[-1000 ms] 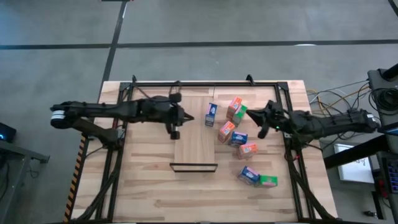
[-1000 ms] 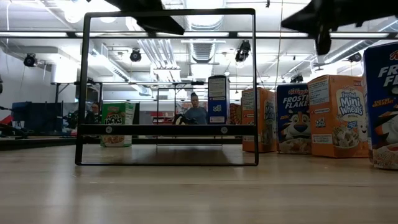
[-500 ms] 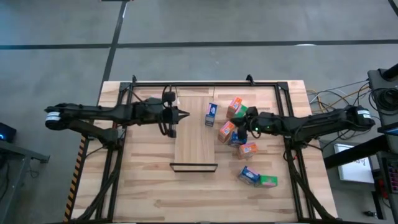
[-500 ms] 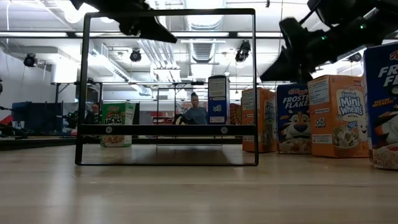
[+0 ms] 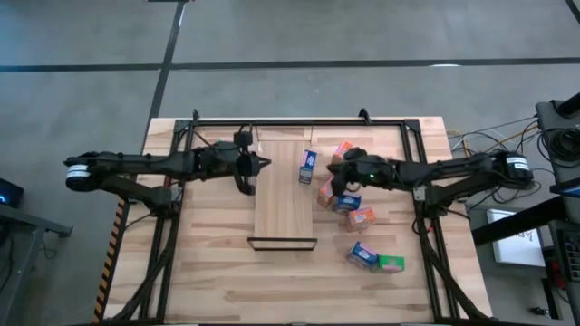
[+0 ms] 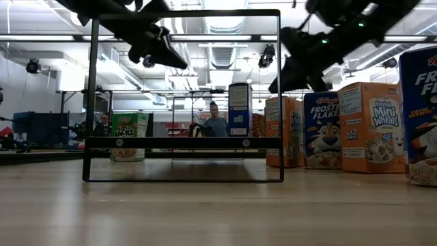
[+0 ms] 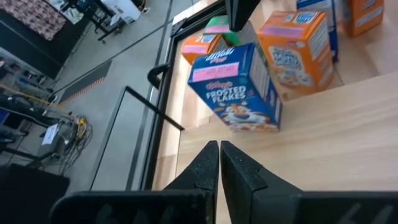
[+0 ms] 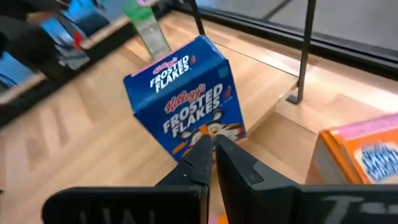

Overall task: Stack cereal on shelf
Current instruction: Put the bottom left blue cereal box on the shelf

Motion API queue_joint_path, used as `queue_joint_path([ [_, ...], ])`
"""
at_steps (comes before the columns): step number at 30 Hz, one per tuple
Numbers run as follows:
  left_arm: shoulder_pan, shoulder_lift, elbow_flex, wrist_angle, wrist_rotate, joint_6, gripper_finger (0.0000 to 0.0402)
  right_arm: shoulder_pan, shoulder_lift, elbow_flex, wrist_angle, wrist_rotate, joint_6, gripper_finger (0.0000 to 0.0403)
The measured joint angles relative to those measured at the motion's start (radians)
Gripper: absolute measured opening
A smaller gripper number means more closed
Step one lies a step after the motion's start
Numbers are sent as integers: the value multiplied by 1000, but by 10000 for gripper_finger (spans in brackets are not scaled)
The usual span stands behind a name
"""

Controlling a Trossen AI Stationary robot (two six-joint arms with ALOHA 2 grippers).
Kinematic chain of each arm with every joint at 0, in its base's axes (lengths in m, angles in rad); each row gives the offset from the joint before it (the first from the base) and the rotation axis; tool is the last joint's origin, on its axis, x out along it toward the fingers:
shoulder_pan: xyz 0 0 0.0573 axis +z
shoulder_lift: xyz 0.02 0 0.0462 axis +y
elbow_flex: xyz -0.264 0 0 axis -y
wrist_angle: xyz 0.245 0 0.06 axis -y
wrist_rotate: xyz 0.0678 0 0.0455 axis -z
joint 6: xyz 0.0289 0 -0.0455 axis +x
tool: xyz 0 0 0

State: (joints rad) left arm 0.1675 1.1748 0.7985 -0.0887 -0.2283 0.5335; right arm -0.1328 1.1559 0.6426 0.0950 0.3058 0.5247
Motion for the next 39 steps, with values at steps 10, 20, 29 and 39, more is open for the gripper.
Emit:
queue_joint_path([
  [10, 16, -6, -10, -3, 0, 0, 0, -48, 183, 236, -229, -24, -43, 12],
  [20, 16, -10, -17, -28, 0, -17, 0, -65, 306, 365, -266, -44, -113, 12],
  [29, 16, -10, -22, -32, 0, -22, 0, -88, 379, 419, -332, -48, -124, 12],
  [39, 16, -10, -22, -31, 2, -23, 0, -67, 300, 464, -495, -80, -119, 12],
])
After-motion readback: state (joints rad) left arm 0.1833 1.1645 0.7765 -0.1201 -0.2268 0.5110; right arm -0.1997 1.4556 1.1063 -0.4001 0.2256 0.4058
